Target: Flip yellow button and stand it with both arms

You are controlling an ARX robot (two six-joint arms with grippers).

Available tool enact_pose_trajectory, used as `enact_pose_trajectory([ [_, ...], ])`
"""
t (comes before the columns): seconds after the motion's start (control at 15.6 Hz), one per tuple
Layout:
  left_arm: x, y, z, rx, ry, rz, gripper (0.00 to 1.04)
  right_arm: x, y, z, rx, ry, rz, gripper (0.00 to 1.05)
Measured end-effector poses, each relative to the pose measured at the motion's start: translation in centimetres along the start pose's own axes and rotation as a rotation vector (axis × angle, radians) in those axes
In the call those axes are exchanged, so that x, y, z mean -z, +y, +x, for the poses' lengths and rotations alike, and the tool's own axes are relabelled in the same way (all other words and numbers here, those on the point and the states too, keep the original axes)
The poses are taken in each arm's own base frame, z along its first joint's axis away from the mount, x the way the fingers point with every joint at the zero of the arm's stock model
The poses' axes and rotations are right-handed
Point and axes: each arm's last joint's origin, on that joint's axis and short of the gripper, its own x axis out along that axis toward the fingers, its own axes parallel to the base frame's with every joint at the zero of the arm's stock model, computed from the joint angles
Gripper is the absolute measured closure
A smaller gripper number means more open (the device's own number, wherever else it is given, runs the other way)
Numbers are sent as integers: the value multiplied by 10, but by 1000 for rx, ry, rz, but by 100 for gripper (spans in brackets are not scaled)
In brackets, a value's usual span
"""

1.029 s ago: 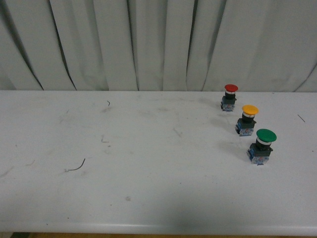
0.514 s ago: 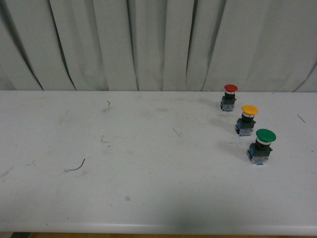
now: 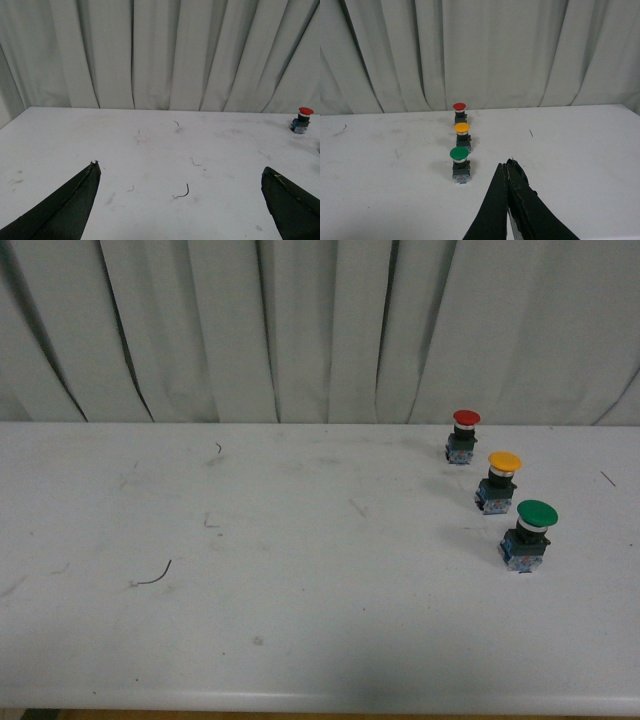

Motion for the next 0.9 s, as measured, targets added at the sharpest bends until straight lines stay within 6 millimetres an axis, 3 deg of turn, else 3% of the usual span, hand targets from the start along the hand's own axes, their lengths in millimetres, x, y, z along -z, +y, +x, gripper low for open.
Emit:
enact_pose_trajectory([
  [0.26, 0, 0, 0, 0, 0, 0, 7, 0, 0, 0, 0, 0, 0, 65],
  [0.45, 0, 0, 0, 0, 0, 0, 7, 0, 0, 0, 0, 0, 0, 30],
  [0.64, 0, 0, 0, 0, 0, 0, 7, 0, 0, 0, 0, 0, 1, 5],
  [0.9, 0, 0, 0, 0, 0, 0, 7, 0, 0, 0, 0, 0, 0, 6],
])
